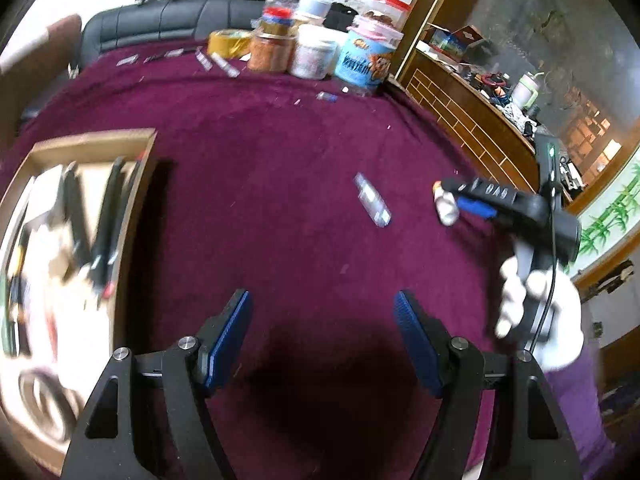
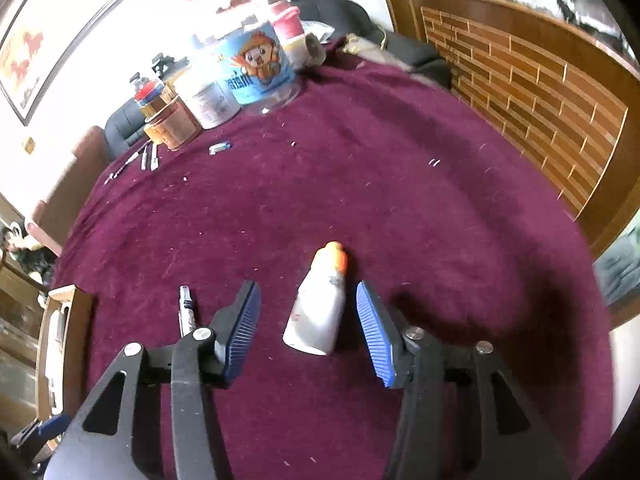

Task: Organize rigid objects
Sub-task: 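Grasp the orange-capped white bottle with the right tool while the left tool moves to the clear pen, then grasp the clear pen with the left tool while the right tool holds the bottle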

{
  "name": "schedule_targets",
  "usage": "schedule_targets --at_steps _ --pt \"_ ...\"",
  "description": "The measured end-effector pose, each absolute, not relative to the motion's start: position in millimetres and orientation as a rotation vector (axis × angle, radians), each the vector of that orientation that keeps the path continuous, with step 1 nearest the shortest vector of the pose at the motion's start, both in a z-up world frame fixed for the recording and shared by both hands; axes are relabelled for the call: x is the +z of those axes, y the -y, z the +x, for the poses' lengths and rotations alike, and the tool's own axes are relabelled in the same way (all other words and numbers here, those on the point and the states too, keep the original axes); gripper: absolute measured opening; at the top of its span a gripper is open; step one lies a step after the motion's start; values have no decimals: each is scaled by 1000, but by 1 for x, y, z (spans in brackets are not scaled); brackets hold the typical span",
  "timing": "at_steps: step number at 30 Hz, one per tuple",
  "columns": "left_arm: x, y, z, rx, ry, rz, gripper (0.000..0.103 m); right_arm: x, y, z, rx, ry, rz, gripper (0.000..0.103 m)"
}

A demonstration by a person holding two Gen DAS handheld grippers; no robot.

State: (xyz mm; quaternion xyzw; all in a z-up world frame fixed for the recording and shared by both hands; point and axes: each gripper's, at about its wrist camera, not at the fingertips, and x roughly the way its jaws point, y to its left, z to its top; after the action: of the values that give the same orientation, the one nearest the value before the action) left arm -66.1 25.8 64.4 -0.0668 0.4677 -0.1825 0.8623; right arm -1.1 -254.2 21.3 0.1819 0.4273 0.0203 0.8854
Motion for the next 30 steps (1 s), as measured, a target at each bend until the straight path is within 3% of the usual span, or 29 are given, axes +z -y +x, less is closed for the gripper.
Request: schedule_targets --at_steps 4,6,7,20,21,22,23,27,30 --pt "63 9 -38 -383 -1005 -127 67 13 244 9 85 -843 370 47" --pt "61 19 -30 -393 -1015 -141 67 1 247 13 107 -852 408 28" --pt "60 25 -25 -395 -1013 -138 67 -6 251 13 120 -854 440 25" --pt "19 99 29 -282 -932 111 66 -6 267 6 124 -861 527 25" --pt "15 102 30 -275 -928 133 60 -7 270 6 132 -862 556 25" --pt "11 102 31 -277 -938 131 42 -8 273 6 139 -862 580 25" --pt "9 101 31 -282 -931 125 41 -9 275 7 145 -863 595 25" --pt "16 89 32 -298 -949 81 12 -9 276 6 149 -861 612 25" --pt "22 72 31 -328 -976 -6 11 -9 275 5 151 -856 608 25"
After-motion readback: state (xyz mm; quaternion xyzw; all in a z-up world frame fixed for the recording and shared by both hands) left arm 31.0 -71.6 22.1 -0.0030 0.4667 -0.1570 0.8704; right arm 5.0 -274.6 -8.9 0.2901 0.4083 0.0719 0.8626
